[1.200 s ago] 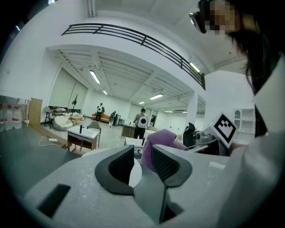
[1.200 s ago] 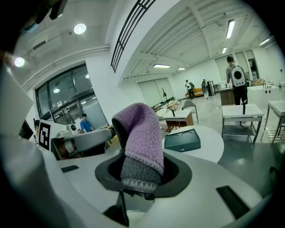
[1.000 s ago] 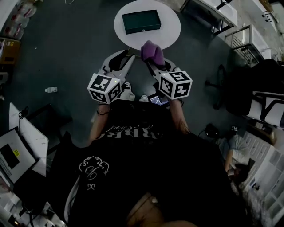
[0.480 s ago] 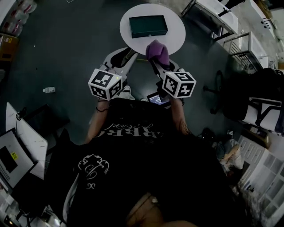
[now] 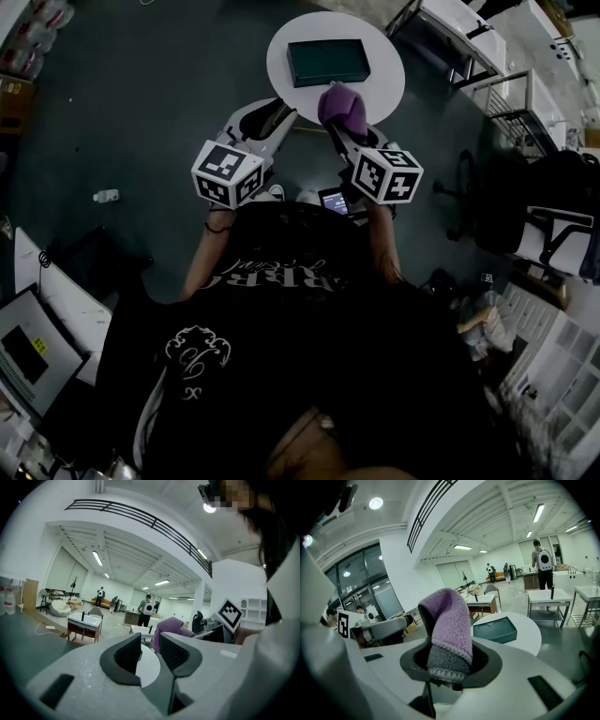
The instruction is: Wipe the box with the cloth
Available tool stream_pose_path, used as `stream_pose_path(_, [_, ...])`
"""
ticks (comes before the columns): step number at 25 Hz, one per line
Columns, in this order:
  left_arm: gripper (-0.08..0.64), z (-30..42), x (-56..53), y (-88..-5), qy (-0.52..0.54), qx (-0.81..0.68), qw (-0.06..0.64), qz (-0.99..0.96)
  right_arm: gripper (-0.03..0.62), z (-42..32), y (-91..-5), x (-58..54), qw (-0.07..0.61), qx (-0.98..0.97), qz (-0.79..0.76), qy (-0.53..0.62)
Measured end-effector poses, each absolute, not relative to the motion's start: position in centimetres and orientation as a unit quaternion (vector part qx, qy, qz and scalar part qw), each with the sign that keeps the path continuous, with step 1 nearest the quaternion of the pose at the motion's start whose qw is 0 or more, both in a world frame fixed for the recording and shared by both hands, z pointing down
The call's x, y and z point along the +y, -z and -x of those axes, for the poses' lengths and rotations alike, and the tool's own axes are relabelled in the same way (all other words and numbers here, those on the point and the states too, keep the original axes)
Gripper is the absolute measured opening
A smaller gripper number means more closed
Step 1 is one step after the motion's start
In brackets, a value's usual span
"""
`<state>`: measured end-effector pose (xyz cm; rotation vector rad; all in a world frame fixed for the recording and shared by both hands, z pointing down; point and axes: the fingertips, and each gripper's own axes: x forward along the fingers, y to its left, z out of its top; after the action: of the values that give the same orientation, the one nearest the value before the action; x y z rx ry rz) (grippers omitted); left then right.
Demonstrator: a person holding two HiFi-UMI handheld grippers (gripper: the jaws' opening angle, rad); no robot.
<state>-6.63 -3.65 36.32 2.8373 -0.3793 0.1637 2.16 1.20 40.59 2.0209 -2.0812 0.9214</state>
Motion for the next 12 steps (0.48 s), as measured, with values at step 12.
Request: stream_pose_path(12, [0.13, 4.2, -6.4, -38.6, -0.073, -0.148, 0.157, -0.974, 0.116, -6.8, -42.2, -1.3, 0.072, -0.672, -0.662, -0.324])
